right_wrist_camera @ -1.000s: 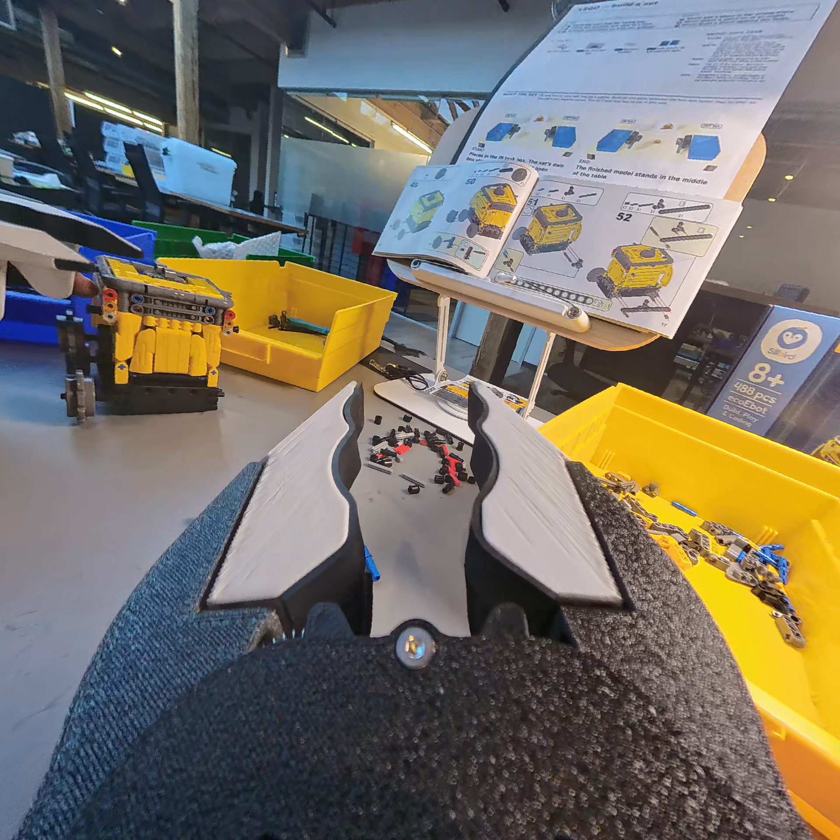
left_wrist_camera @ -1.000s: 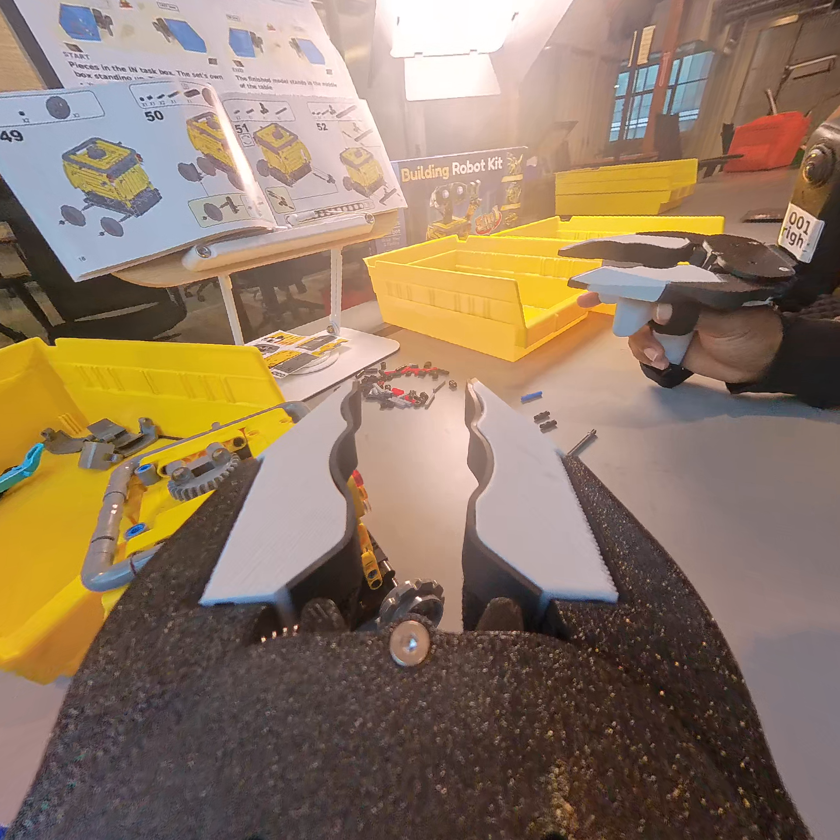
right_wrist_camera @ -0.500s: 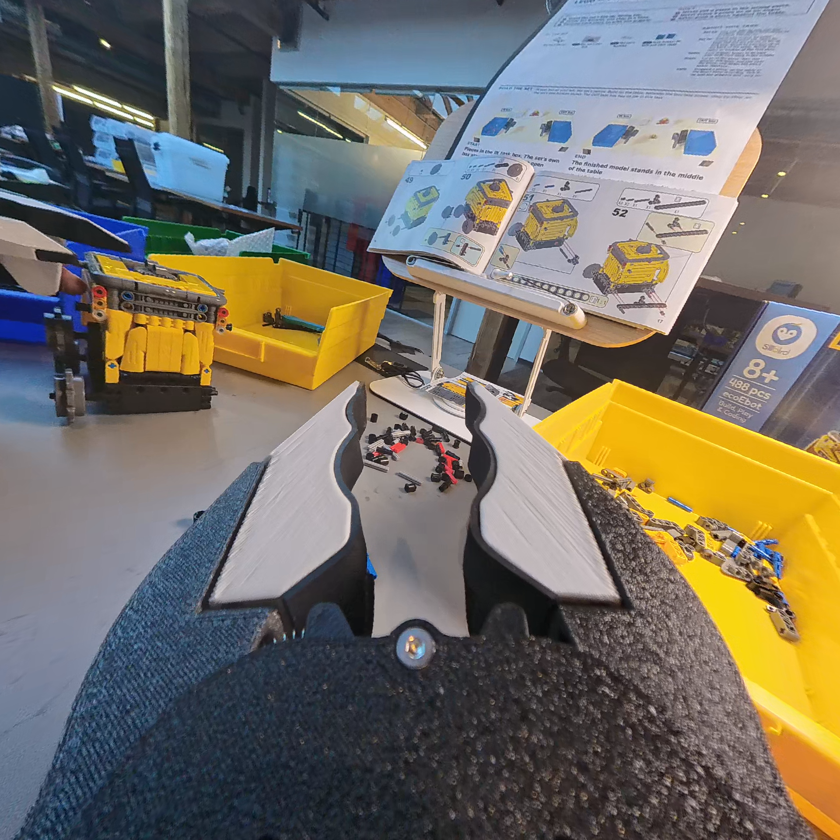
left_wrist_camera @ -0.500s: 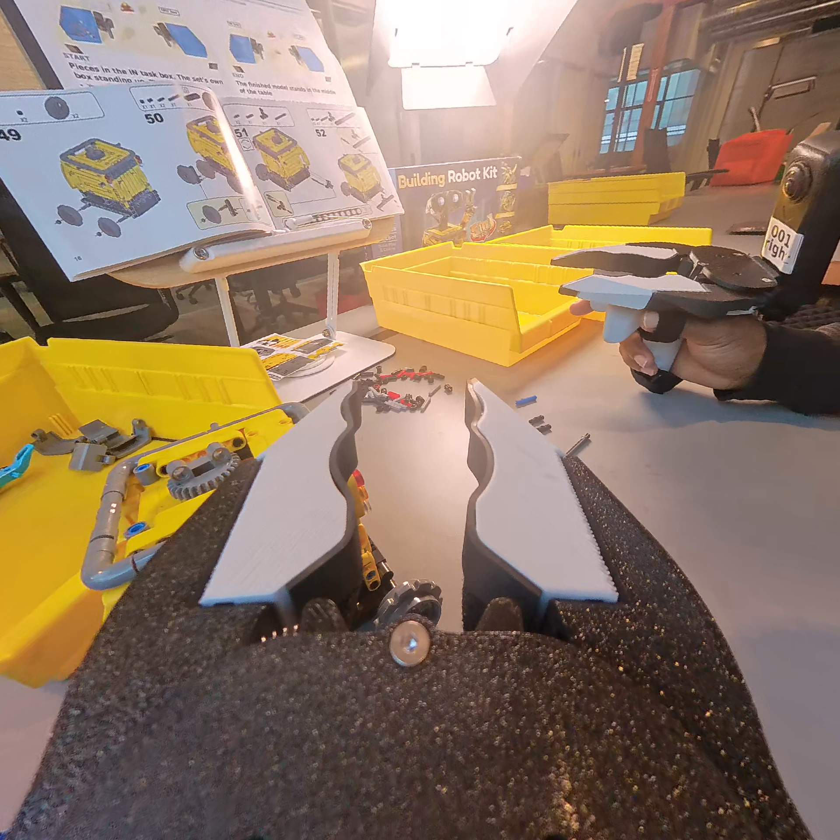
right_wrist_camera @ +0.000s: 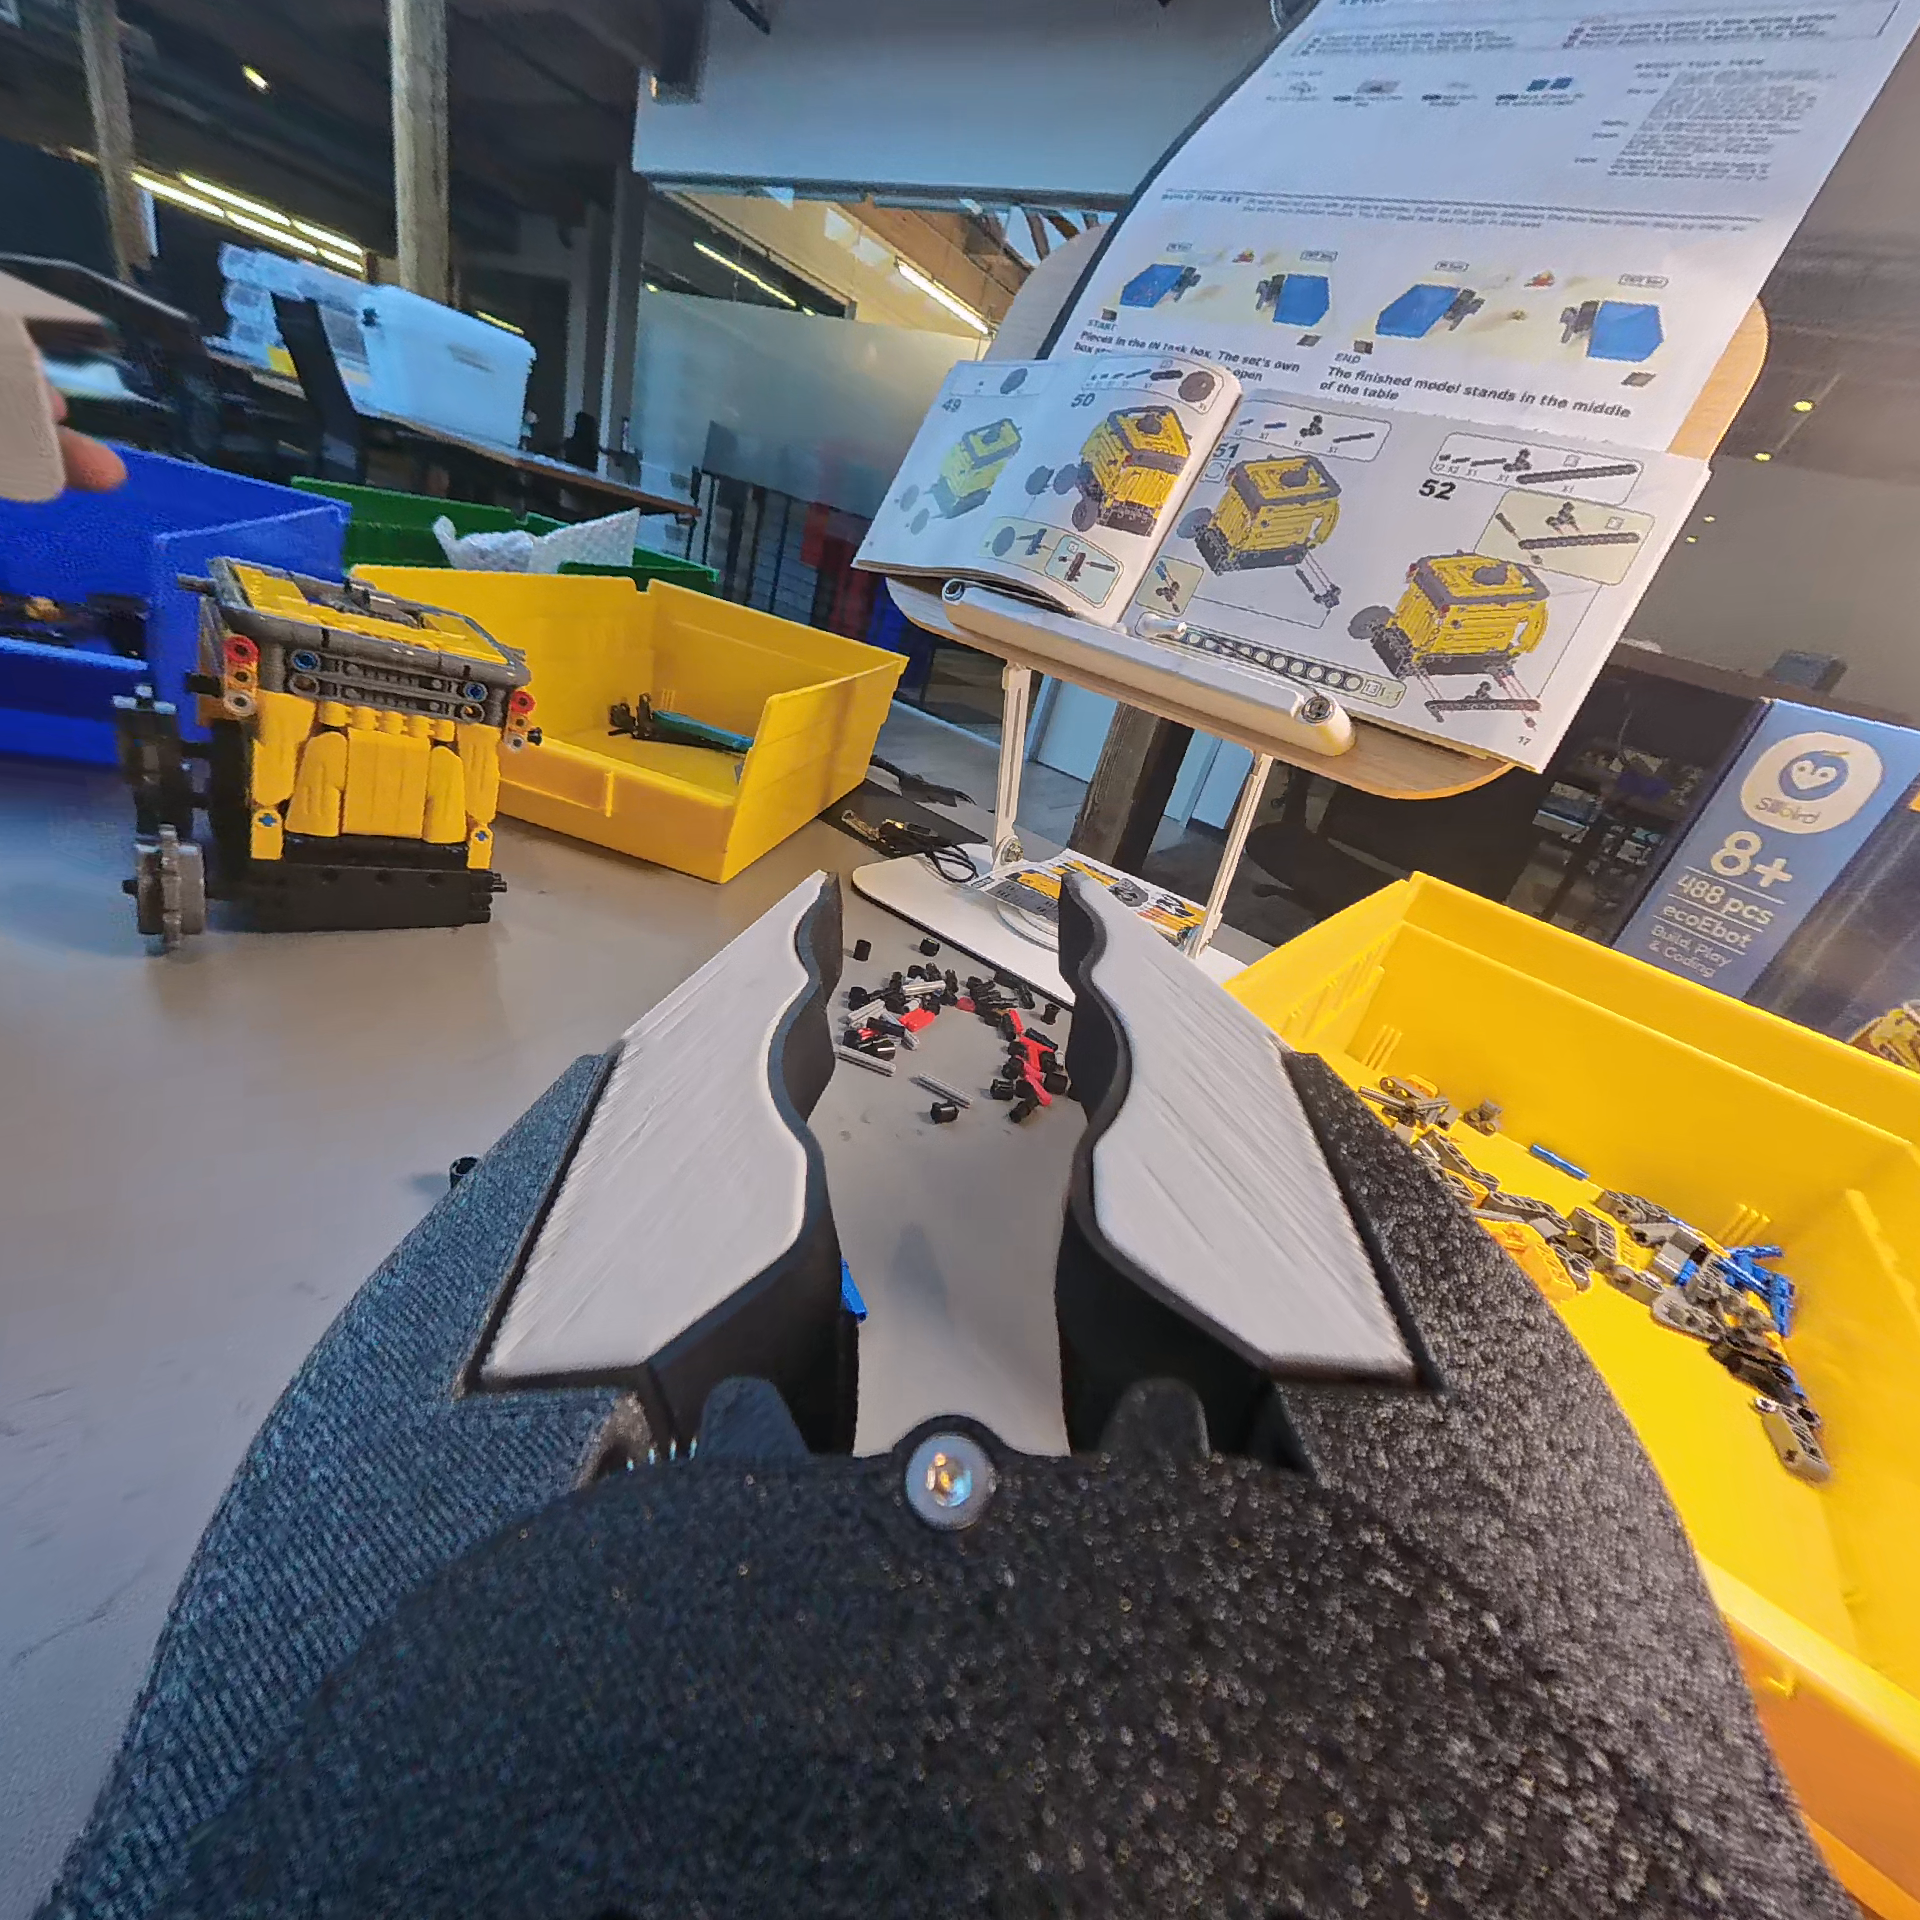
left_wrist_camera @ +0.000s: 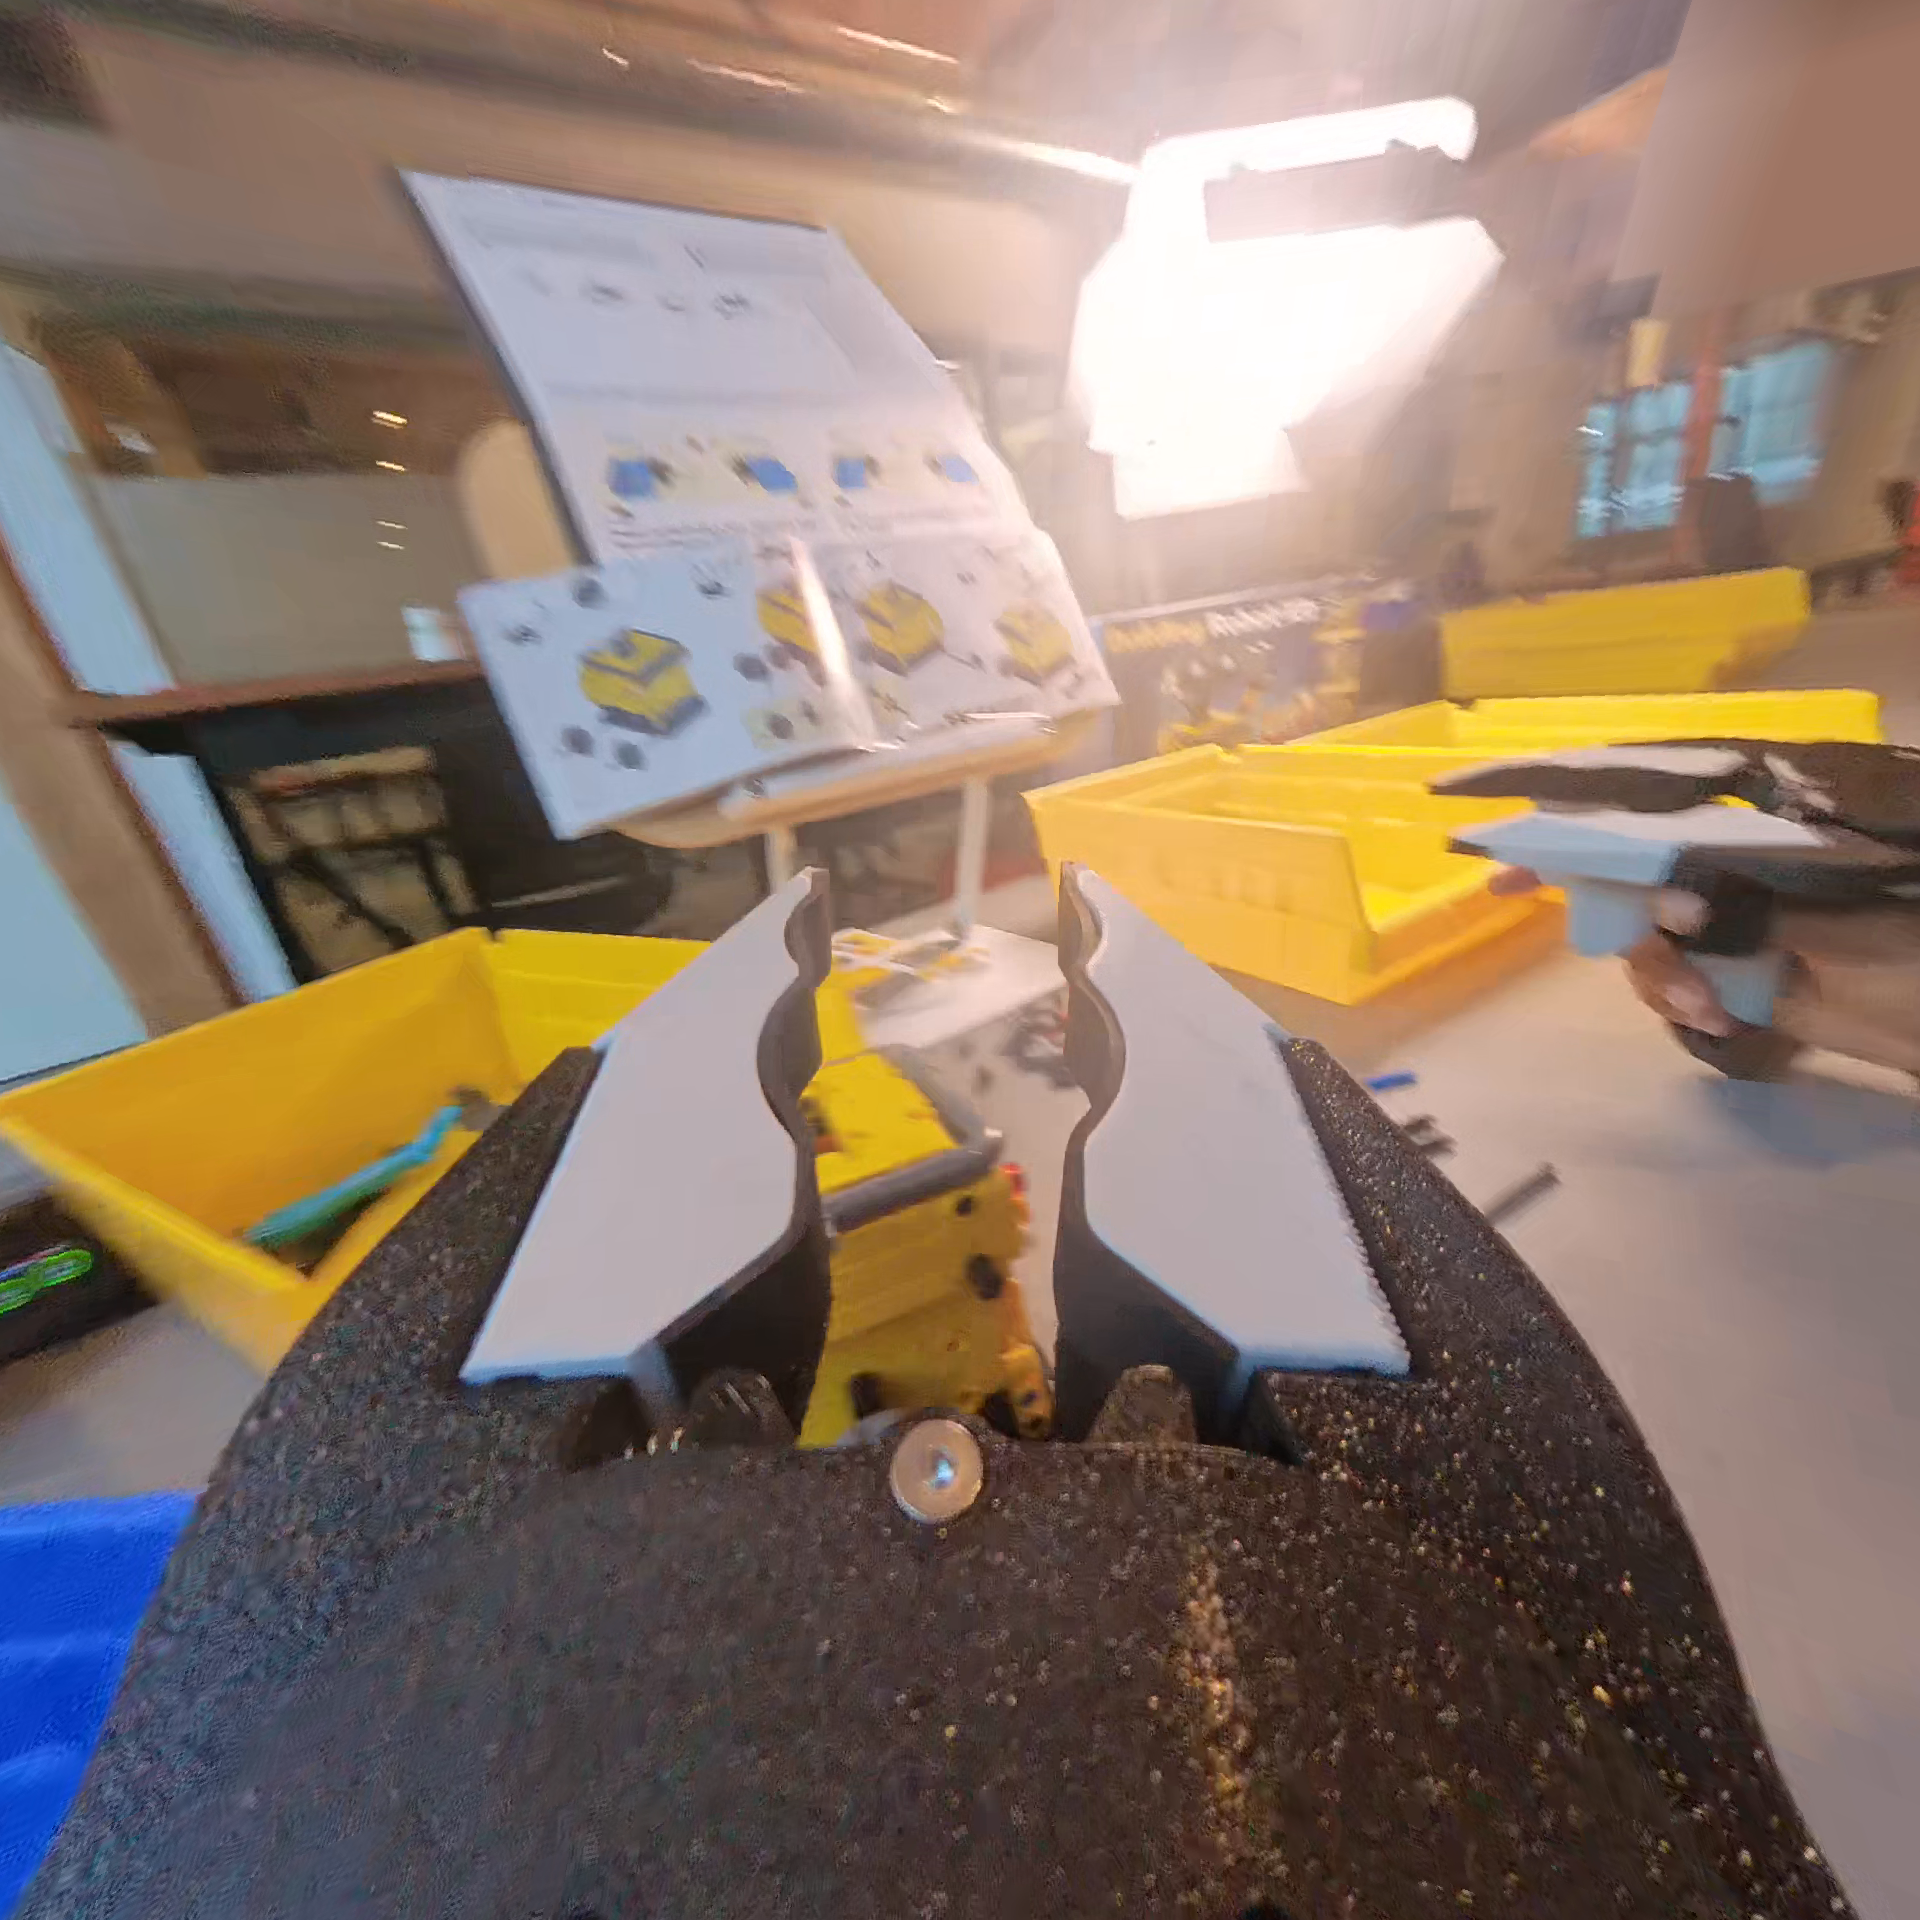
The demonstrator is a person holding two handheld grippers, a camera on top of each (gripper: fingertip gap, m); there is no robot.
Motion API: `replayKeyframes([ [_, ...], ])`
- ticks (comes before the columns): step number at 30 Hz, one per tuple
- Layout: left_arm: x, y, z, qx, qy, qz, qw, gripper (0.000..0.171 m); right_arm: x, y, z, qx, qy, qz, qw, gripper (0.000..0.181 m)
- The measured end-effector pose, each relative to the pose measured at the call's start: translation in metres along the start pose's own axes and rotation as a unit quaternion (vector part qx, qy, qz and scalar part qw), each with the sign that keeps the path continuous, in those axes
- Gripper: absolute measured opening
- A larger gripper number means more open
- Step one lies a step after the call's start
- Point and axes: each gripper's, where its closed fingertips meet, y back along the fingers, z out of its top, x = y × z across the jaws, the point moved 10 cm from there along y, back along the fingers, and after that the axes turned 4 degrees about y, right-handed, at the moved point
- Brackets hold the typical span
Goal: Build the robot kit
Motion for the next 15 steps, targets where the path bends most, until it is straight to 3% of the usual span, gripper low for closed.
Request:
replayKeyframes([
  [3, 0.026, 0.012, 0.005, 0.010, 0.021, 0.066, 0.998, 0.063, -0.001, 0.000, 0.000, 0.000, -0.002, -0.001, 1.000, 0.041],
  [6, 0.038, 0.017, -0.005, 0.076, 0.047, 0.088, 0.992, 0.095, -0.001, 0.000, 0.000, 0.001, -0.004, 0.001, 1.000, 0.041],
  [10, 0.029, 0.009, -0.024, 0.165, 0.053, 0.097, 0.980, 0.121, 0.000, 0.000, 0.000, 0.001, -0.003, 0.005, 1.000, 0.040],
  [15, 0.017, -0.014, -0.039, 0.236, 0.064, 0.115, 0.963, 0.132, 0.004, -0.001, 0.000, 0.006, 0.010, 0.013, 1.000, 0.038],
])
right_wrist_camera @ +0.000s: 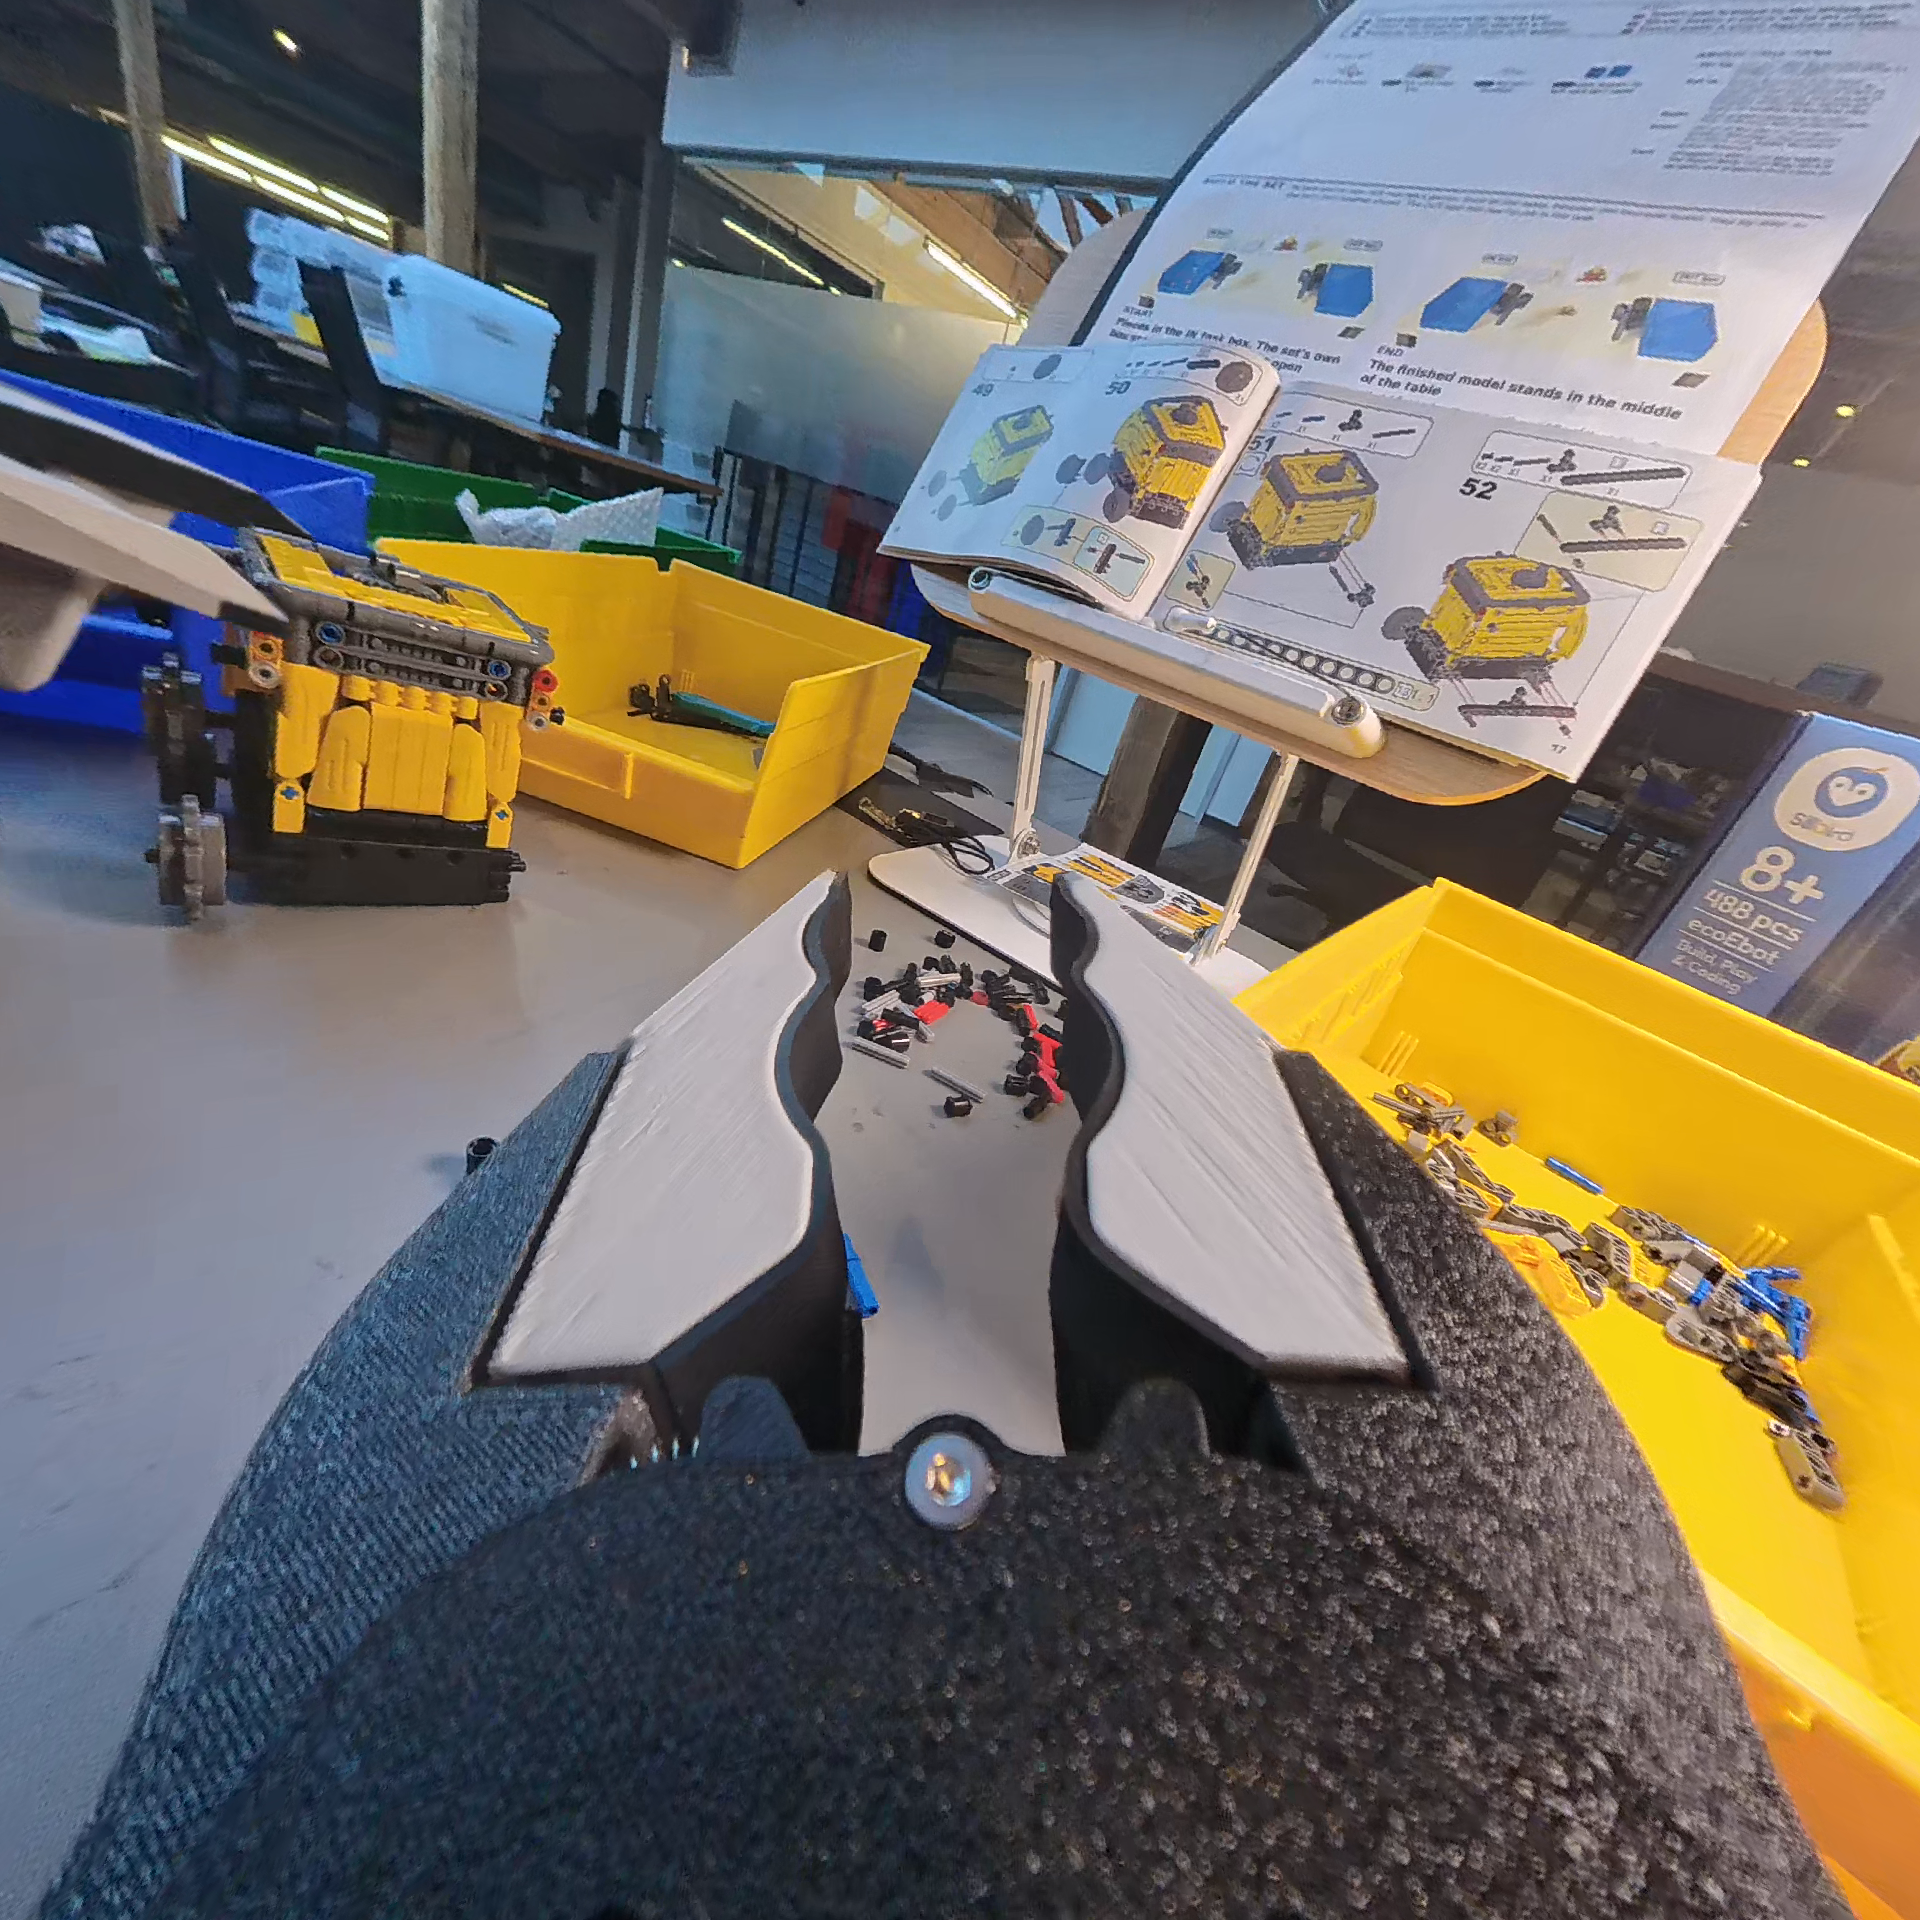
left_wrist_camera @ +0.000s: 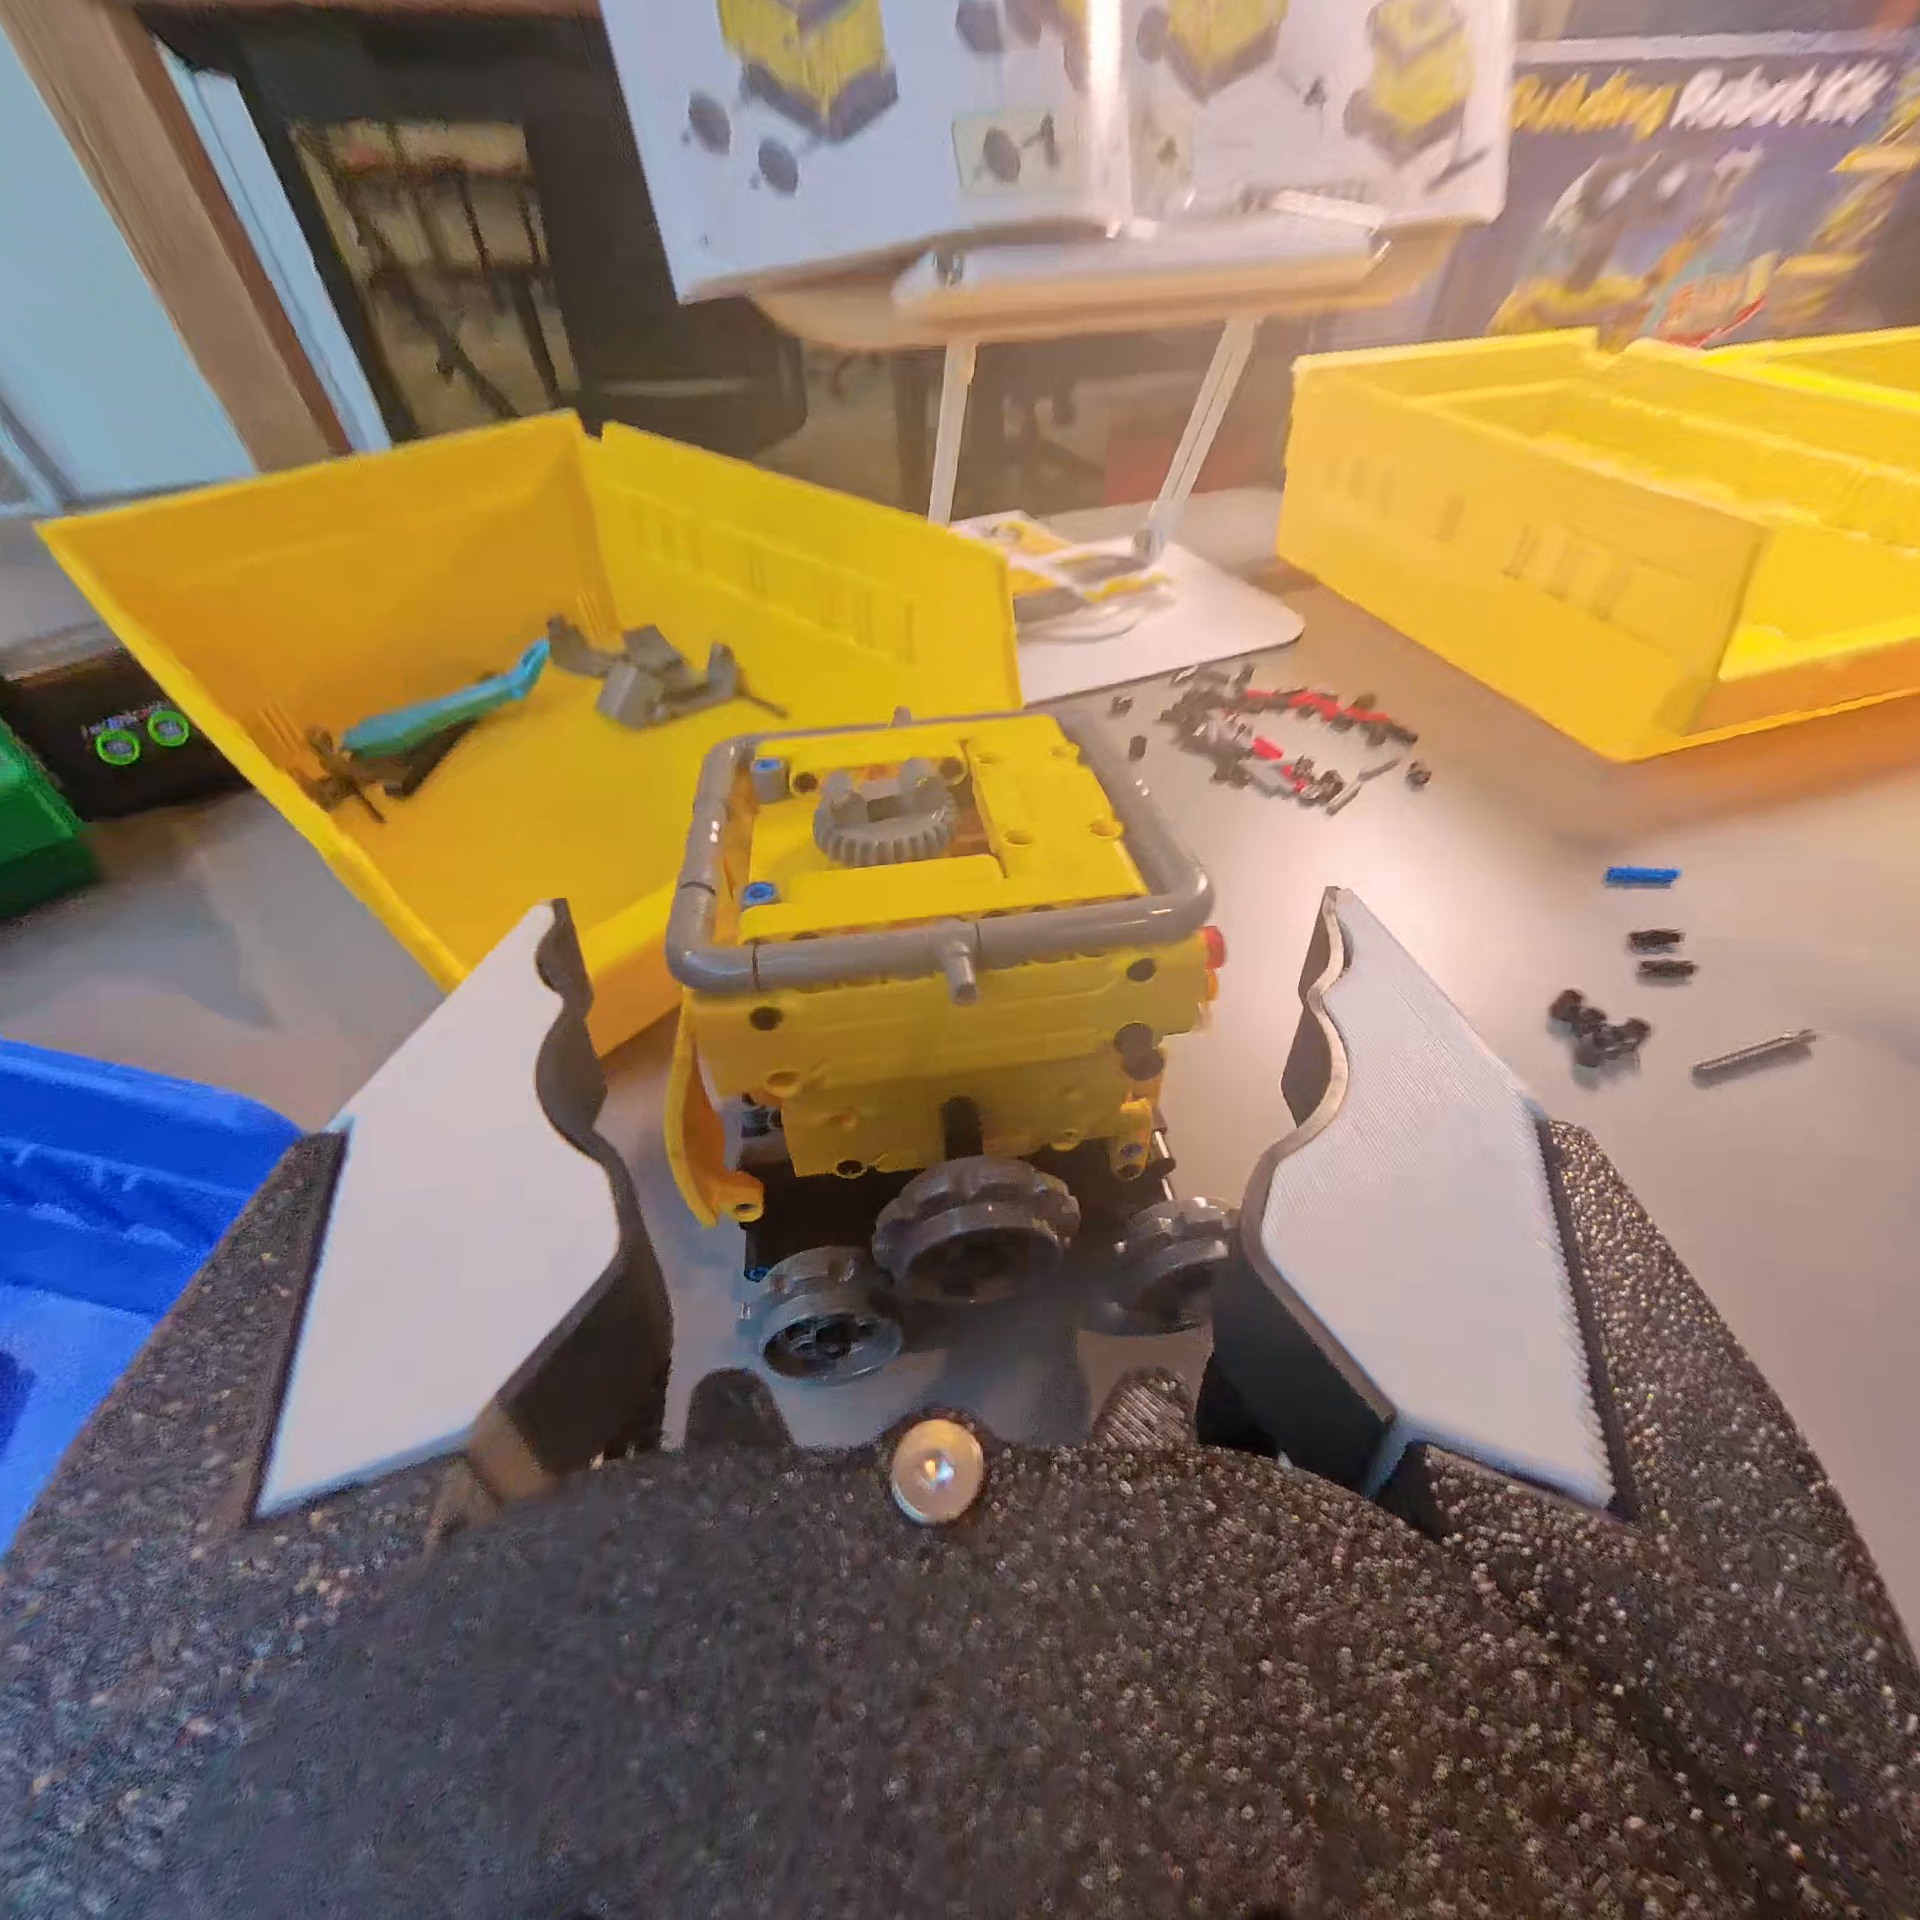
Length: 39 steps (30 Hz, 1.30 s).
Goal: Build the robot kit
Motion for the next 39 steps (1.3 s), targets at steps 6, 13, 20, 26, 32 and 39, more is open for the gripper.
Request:
replayKeyframes([
  [6, -0.004, -0.020, -0.008, 0.082, -0.034, 0.038, 0.995, 0.120, 0.008, 0.000, 0.001, 0.003, 0.034, 0.011, 0.999, 0.036],
  [13, 0.001, -0.014, -0.003, 0.073, -0.031, -0.007, 0.997, 0.117, 0.018, -0.001, 0.002, 0.009, 0.073, 0.024, 0.997, 0.035],
  [20, 0.012, -0.005, 0.011, 0.029, 0.039, -0.109, 0.993, 0.116, 0.021, -0.001, 0.002, 0.010, 0.082, 0.032, 0.996, 0.035],
  [26, 0.005, 0.001, 0.034, -0.031, 0.107, -0.310, 0.944, 0.116, 0.027, -0.007, 0.011, -0.017, -0.014, 0.167, 0.986, 0.039],
  [32, -0.023, -0.011, 0.054, -0.079, 0.169, -0.601, 0.777, 0.116, 0.034, -0.033, 0.054, -0.024, -0.144, 0.384, 0.912, 0.072],
  [39, -0.039, -0.045, 0.050, -0.052, 0.198, -0.686, 0.699, 0.116, 0.057, -0.062, 0.081, 0.015, -0.147, 0.419, 0.896, 0.120],
])
